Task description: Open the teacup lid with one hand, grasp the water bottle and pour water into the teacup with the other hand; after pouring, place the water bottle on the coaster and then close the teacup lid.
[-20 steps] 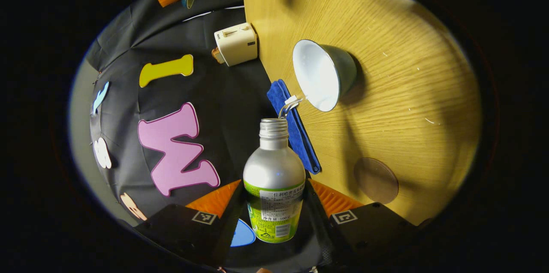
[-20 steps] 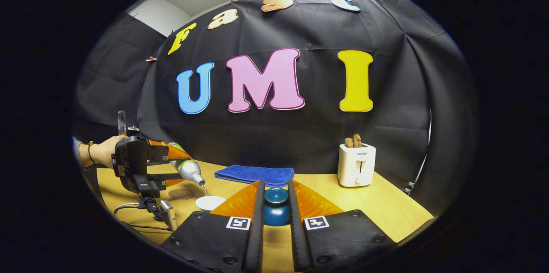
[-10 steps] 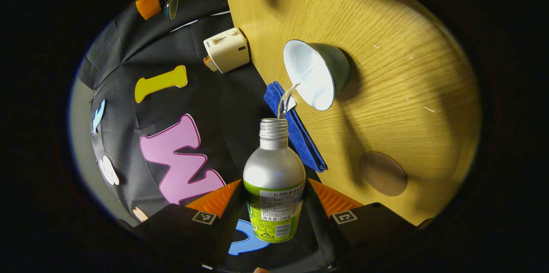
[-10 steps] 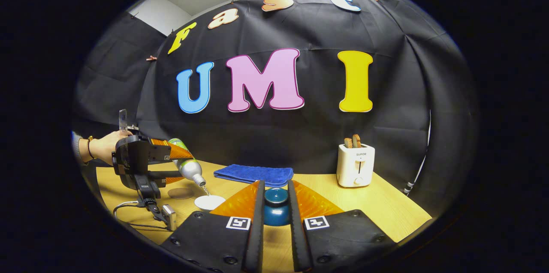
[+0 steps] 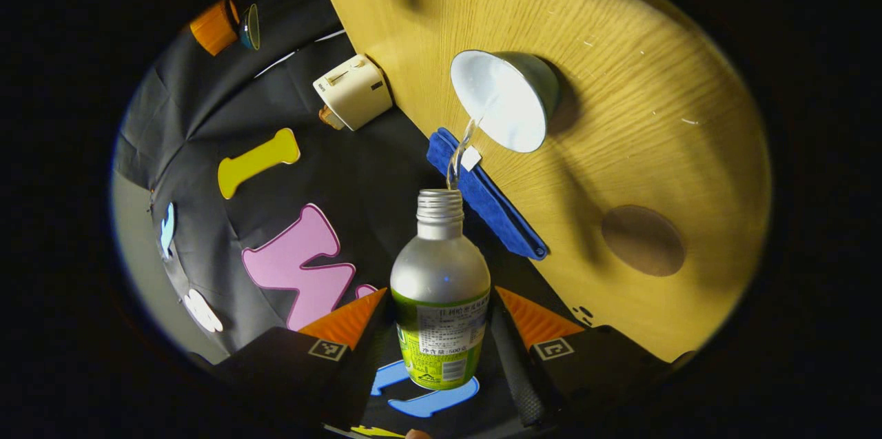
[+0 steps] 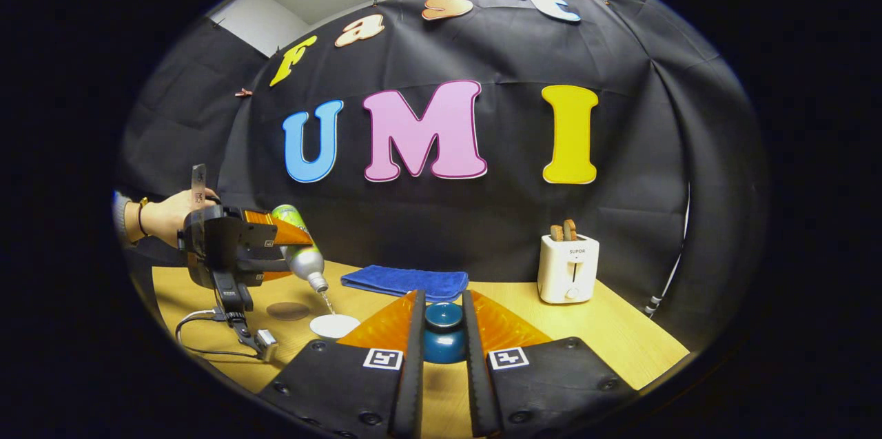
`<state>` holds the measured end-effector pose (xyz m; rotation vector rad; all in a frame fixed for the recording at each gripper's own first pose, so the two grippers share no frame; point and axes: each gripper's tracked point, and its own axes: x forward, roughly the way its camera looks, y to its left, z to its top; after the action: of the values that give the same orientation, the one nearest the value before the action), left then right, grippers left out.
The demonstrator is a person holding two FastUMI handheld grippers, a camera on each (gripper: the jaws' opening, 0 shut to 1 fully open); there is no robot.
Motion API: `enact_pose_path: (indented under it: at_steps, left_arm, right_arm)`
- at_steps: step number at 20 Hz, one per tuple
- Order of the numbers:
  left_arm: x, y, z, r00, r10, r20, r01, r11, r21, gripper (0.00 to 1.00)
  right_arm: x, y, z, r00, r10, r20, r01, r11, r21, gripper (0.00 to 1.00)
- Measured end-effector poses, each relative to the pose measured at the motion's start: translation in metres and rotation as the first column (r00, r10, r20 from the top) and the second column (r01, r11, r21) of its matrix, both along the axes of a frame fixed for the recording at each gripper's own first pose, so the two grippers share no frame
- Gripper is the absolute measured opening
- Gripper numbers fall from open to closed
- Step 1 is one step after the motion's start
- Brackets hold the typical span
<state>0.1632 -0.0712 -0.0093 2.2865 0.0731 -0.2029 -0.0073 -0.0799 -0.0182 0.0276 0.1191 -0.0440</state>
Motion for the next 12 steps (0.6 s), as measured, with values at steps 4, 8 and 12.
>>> enact_pose_path:
  at_steps: [4,8,12]
  left_arm:
    - [-0.004,-0.006,0.009,0.999,-0.035,0.011,0.034,0.997,0.075,0.83]
    - [-0.004,-0.005,0.013,0.999,-0.038,0.02,0.035,0.99,0.134,0.83]
    - [-0.004,-0.004,0.016,0.999,-0.051,0.015,0.047,0.986,0.16,0.83]
  right_arm:
    - [0.0,-0.002,0.002,1.0,-0.003,0.001,0.003,1.0,0.001,0.31]
    - [-0.001,-0.004,0.002,1.0,-0.01,0.003,0.01,1.0,0.0,0.3]
    - [-0.001,-0.003,0.003,1.0,-0.009,0.005,0.009,1.0,0.0,0.3]
